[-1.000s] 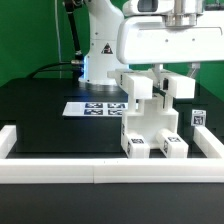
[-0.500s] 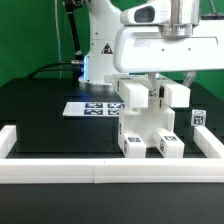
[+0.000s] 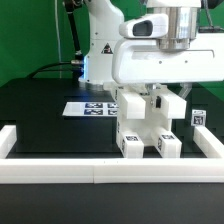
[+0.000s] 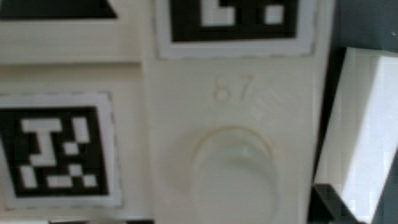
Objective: Assemble chair
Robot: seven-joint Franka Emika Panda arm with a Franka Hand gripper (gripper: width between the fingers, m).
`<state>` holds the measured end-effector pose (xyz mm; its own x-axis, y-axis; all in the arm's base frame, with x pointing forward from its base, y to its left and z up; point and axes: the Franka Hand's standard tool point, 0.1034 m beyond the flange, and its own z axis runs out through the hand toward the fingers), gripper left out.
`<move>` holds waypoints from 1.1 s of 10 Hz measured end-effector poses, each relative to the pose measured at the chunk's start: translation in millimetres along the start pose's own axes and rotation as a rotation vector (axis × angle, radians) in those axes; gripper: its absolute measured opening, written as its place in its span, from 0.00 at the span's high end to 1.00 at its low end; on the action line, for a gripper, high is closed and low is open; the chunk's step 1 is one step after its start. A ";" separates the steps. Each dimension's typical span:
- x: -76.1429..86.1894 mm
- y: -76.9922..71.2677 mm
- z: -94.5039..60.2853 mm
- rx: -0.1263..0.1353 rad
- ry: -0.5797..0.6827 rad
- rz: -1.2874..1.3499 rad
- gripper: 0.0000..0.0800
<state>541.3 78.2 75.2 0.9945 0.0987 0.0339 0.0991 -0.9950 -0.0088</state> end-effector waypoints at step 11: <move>5.2 3.2 1.1 -0.004 0.014 -0.002 0.55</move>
Offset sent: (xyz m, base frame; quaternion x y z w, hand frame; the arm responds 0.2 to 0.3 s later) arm 0.0042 -0.0030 -0.0085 -0.0047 0.0022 -0.0062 1.0000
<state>546.9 75.5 74.3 0.9938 0.1009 0.0476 0.1012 -0.9949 -0.0044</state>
